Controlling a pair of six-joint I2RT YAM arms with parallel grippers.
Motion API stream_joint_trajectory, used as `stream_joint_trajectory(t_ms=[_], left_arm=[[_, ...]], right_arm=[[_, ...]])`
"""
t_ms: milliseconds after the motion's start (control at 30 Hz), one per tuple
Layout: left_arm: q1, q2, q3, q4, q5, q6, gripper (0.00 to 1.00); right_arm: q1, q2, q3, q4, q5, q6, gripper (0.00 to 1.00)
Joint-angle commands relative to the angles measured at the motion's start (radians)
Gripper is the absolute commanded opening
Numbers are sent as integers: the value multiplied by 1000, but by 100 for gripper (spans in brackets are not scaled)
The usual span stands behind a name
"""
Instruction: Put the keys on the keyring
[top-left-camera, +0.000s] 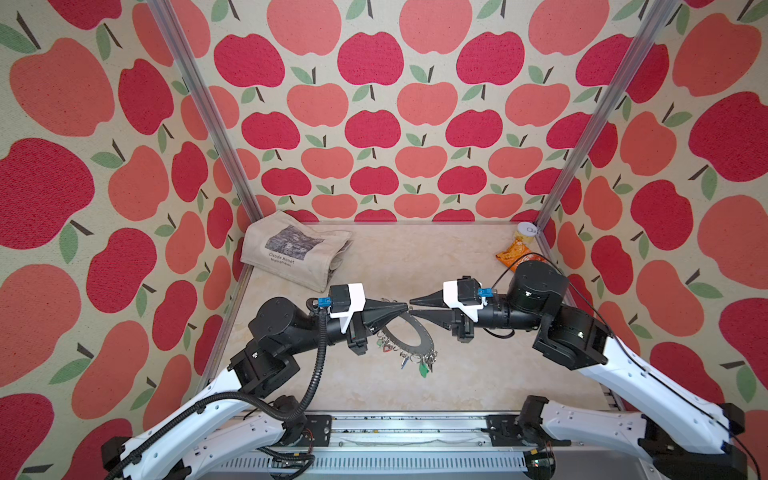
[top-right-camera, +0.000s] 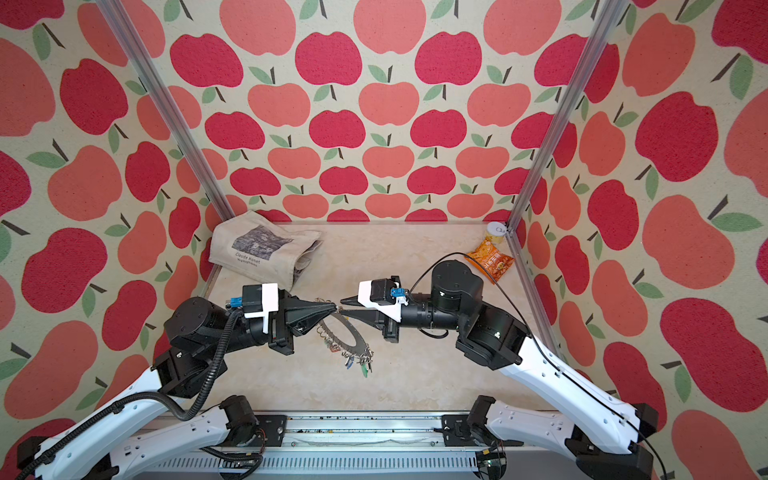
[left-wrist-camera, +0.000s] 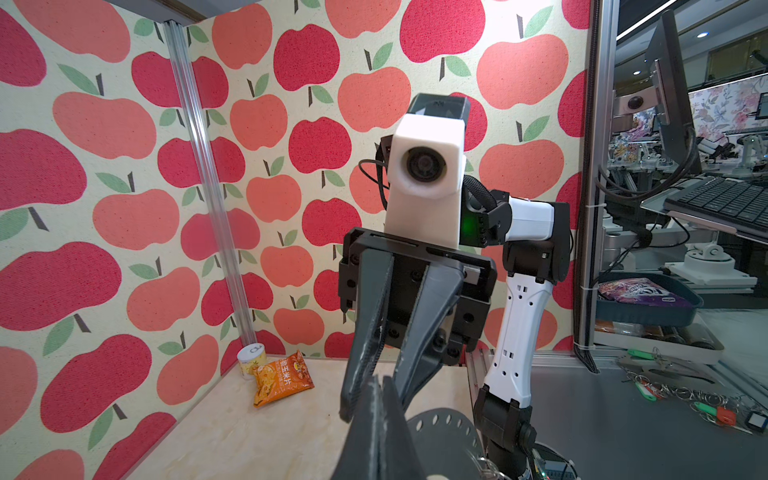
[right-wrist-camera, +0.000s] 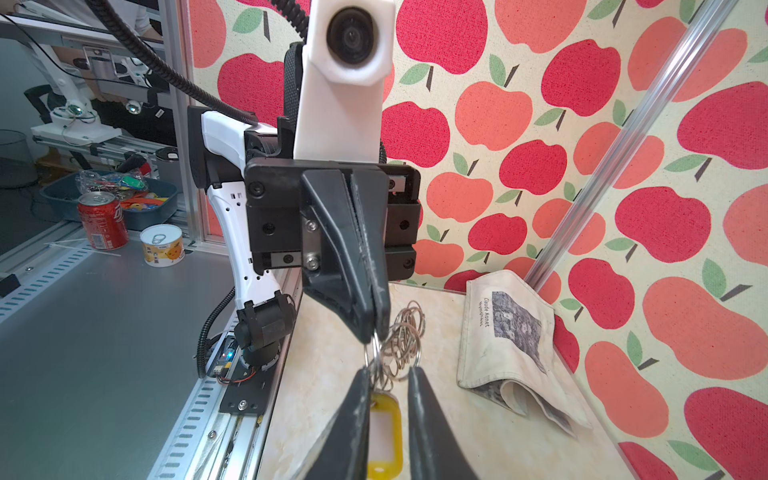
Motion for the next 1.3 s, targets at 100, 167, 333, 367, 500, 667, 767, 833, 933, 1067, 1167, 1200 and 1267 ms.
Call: stream_joint_trajectory(t_ms=[100, 167, 333, 367, 500, 667, 767, 833, 933, 1067, 1167, 1200, 1267], left_arm=[[6, -7, 8, 79, 20, -26, 0], [7, -7, 8, 79, 21, -26, 0], [9, -9, 17, 27, 12, -29, 0], [9, -10, 24, -4, 1, -30, 0], [10, -7, 107, -246, -87, 10, 25], [8, 51, 261, -551, -163, 74, 44], [2, 87, 312, -646, -194, 101, 46], [-3, 108, 327, -680, -200, 119, 45], [-15, 136, 344, -716, -224, 143, 44], [-39, 154, 356, -740, -270, 173, 42], [-51, 158, 361, -731, -280, 186, 41], [-53, 158, 361, -726, -280, 190, 41], [-57, 158, 360, -713, -281, 193, 40]], right_arm=[[3, 11, -22, 47, -48, 35, 12], [3, 14, -22, 49, -50, 36, 7], [3, 14, -2, 12, -26, 24, 0], [4, 16, 14, -19, -11, 15, 0], [16, 58, 133, -238, 85, -53, 0], [49, 162, 319, -506, 241, -119, 0], [73, 210, 396, -603, 317, -143, 0], [83, 231, 428, -634, 351, -150, 0], [87, 247, 458, -659, 375, -156, 0], [89, 261, 485, -683, 383, -157, 0], [92, 273, 501, -701, 389, -160, 0], [93, 277, 504, -704, 388, -160, 0], [95, 278, 507, -707, 390, -161, 0]])
